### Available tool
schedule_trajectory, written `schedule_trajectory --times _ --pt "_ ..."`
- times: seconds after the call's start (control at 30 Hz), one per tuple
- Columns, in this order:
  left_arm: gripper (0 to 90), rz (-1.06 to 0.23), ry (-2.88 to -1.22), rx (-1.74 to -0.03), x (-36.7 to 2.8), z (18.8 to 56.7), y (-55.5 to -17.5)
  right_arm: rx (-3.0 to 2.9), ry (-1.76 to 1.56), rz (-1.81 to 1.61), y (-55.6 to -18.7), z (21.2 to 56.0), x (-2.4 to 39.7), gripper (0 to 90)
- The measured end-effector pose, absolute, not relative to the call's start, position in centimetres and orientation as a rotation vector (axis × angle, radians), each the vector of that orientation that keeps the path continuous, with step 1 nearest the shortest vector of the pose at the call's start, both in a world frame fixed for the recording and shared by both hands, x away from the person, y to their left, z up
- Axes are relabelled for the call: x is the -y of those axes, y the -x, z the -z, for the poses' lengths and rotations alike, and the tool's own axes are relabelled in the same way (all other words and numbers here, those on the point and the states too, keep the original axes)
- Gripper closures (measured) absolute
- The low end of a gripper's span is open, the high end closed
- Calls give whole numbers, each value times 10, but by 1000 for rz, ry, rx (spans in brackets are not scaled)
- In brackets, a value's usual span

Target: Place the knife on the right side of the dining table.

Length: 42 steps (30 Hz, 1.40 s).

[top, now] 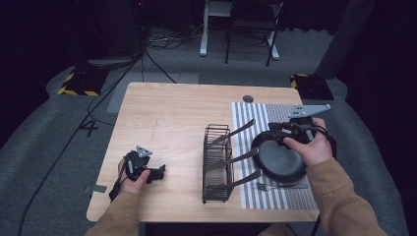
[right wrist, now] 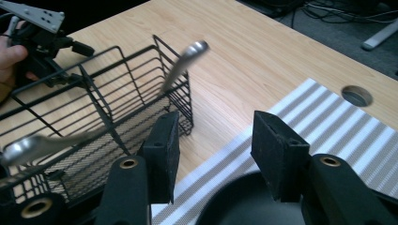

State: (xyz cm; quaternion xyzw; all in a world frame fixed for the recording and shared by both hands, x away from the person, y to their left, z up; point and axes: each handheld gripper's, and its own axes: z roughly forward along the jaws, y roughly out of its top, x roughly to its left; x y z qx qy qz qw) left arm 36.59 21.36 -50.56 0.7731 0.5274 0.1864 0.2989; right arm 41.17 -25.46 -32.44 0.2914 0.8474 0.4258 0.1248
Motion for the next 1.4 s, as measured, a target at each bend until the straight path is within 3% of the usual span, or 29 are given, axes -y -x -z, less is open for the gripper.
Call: schedule_trajectory --times 0.53,0.83,1.13,1.4 --pt "0 -495 -2053 -1400 -214 506 -366 -2537 -850 -1204 -431 313 222 580" --pt "0 -494 -2054 -1400 -214 506 -366 -2577 -857 -1198 -436 314 216 643" --pt "0 -495 -2053 -1400 -214 506 -366 -2588 -806 -1208 -437 310 211 785" --pt "0 -496 -2055 -1400 -214 506 -366 -2616 -800 -1200 -438 307 210 805"
